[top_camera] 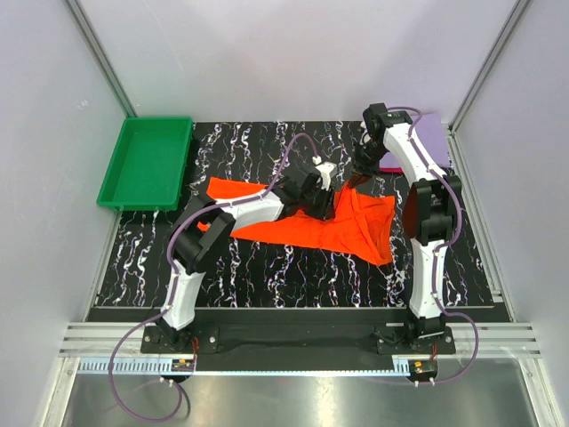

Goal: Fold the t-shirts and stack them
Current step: Fold the tshirt

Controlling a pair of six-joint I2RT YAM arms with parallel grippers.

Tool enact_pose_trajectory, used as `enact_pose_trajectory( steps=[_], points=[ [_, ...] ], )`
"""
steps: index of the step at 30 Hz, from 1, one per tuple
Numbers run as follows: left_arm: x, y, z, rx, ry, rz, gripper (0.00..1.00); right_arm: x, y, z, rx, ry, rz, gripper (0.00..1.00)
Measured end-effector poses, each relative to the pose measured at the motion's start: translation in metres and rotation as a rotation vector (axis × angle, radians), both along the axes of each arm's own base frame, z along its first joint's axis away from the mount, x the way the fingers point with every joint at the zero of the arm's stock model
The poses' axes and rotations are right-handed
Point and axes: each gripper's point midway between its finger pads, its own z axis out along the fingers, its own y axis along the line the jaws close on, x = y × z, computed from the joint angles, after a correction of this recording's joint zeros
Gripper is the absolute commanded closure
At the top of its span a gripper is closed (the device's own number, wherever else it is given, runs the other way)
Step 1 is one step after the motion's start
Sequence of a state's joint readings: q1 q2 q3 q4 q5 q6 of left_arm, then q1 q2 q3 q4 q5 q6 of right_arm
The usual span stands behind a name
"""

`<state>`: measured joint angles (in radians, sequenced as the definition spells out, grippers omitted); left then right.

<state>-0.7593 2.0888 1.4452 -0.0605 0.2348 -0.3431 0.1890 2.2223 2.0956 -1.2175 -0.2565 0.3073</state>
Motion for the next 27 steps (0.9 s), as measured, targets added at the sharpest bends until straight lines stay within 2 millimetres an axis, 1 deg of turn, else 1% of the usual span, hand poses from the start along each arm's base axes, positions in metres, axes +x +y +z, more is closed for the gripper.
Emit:
enact_pose_trajectory(
  steps=[1, 3, 6, 9, 10, 14, 16, 17, 18, 19, 20, 21, 22, 23, 25, 27],
  points=[
    [0.0, 0.001, 0.001, 0.002, 0.001, 0.003, 0.67, 0.0, 0.0, 0.0, 0.0, 0.0, 0.0, 0.94],
    [0.001, 0.004, 0.002, 0.009, 0.006, 0.012, 0.74, 0.0, 0.0, 0.0, 0.0, 0.0, 0.0, 0.95],
    [0.004, 0.011, 0.001, 0.021, 0.015, 0.029, 0.78, 0.001, 0.0, 0.0, 0.001, -0.002, 0.001, 0.95],
    [0.013, 0.023, 0.0, 0.034, 0.028, 0.06, 0.8, 0.003, 0.001, 0.003, 0.004, -0.014, 0.004, 0.95],
    [0.017, 0.028, 0.0, 0.036, 0.035, 0.074, 0.82, 0.004, 0.002, 0.005, 0.01, -0.019, 0.006, 0.95],
    [0.031, 0.043, 0.0, 0.035, 0.053, 0.125, 0.83, 0.01, 0.011, 0.006, 0.04, -0.03, 0.022, 0.94],
    [0.035, 0.051, 0.0, 0.042, 0.066, 0.143, 0.83, 0.012, 0.015, 0.002, 0.051, -0.026, 0.031, 0.93],
    [0.037, 0.053, 0.0, 0.045, 0.071, 0.149, 0.82, 0.013, 0.018, -0.001, 0.054, -0.022, 0.036, 0.92],
    [0.036, 0.055, 0.0, 0.05, 0.077, 0.151, 0.77, 0.013, 0.02, -0.005, 0.054, -0.018, 0.041, 0.87],
    [0.036, 0.056, 0.0, 0.055, 0.08, 0.152, 0.68, 0.013, 0.022, -0.008, 0.057, -0.012, 0.046, 0.8],
    [0.035, 0.056, 0.0, 0.061, 0.085, 0.149, 0.57, 0.012, 0.024, -0.012, 0.058, -0.002, 0.051, 0.72],
    [0.034, 0.057, 0.0, 0.067, 0.089, 0.147, 0.53, 0.012, 0.025, -0.015, 0.058, 0.003, 0.051, 0.62],
    [0.034, 0.057, 0.001, 0.073, 0.096, 0.147, 0.48, 0.013, 0.026, -0.018, 0.055, 0.009, 0.049, 0.47],
    [0.034, 0.057, 0.002, 0.076, 0.099, 0.147, 0.43, 0.012, 0.026, -0.02, 0.049, 0.013, 0.048, 0.4],
    [0.032, 0.058, 0.002, 0.085, 0.105, 0.147, 0.4, 0.011, 0.021, -0.023, 0.017, 0.018, 0.051, 0.27],
    [0.03, 0.061, 0.001, 0.102, 0.113, 0.149, 0.37, 0.009, 0.013, -0.023, -0.032, 0.02, 0.04, 0.21]
  ],
)
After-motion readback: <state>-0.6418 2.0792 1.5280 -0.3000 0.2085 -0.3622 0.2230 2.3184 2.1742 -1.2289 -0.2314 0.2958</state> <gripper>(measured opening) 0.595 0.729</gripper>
